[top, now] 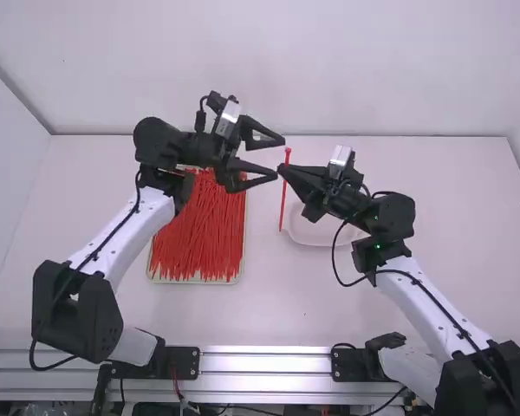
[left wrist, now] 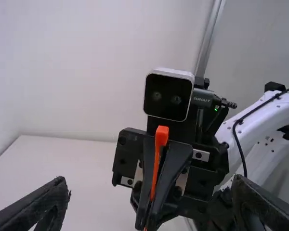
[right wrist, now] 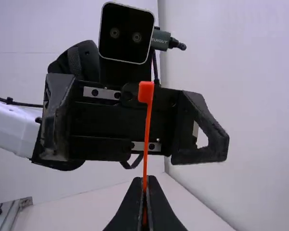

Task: Fasten the cable tie

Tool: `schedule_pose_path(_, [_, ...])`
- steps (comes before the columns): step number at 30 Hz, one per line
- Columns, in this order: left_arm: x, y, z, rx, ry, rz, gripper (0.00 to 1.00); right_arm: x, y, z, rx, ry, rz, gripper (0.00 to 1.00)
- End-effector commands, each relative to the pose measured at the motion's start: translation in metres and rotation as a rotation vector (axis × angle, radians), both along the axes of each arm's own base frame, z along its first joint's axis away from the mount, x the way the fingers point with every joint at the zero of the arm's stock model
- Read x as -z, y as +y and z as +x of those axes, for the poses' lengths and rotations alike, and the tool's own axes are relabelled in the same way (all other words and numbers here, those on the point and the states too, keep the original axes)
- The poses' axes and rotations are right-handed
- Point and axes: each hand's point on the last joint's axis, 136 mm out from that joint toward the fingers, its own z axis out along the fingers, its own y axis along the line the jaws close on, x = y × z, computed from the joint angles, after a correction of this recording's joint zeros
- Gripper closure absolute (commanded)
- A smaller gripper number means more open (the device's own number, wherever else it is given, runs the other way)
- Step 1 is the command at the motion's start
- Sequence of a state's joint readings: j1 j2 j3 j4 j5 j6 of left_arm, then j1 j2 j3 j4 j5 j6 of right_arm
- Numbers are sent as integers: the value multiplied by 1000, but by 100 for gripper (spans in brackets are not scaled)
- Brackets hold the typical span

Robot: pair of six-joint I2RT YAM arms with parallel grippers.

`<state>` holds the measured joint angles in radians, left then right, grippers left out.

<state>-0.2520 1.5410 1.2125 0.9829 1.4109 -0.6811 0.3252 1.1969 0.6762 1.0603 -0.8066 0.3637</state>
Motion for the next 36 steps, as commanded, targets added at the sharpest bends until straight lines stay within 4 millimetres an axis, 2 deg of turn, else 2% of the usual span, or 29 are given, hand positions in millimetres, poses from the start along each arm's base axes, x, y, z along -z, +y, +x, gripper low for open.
schedule_pose_path(1, [-8, -6, -6, 20, -41, -6, 14, -11, 2, -2, -16, -26, 8, 100])
schedule_pose_path(6, [-4, -14, -6, 23, -35, -7, 25, -11, 8, -6, -35, -23, 9, 100])
schedule_pose_path(13, [-6, -12, -4, 13, -28, -10, 39, -11, 8, -7, -37, -23, 9, 100])
schedule_pose_path(15, [-8, -14, -6, 19, -29, -10, 50, -11, 9, -7, -39, -23, 9, 100])
schedule_pose_path(29, [-10, -12, -2, -1, -22, -19, 52, -9, 4, -3, -25, -16, 2, 100])
schedule_pose_path(31, [-10, -14, -3, 0, -22, -20, 55, -8, 4, -4, -33, -20, -3, 100])
schedule_pose_path(32, [-11, -14, -2, -2, -21, -22, 64, -9, 3, -4, -33, -23, -4, 100])
schedule_pose_path(33, [-11, -14, -2, -5, -20, -24, 79, -9, 2, -3, -31, -22, -4, 100])
schedule_pose_path(34, [-12, -14, 0, -11, -15, -26, 86, -8, 2, -3, -30, -18, -5, 100])
schedule_pose_path(36, [-12, -13, 2, -23, -4, -29, 87, -8, 2, -3, -29, -19, -5, 100])
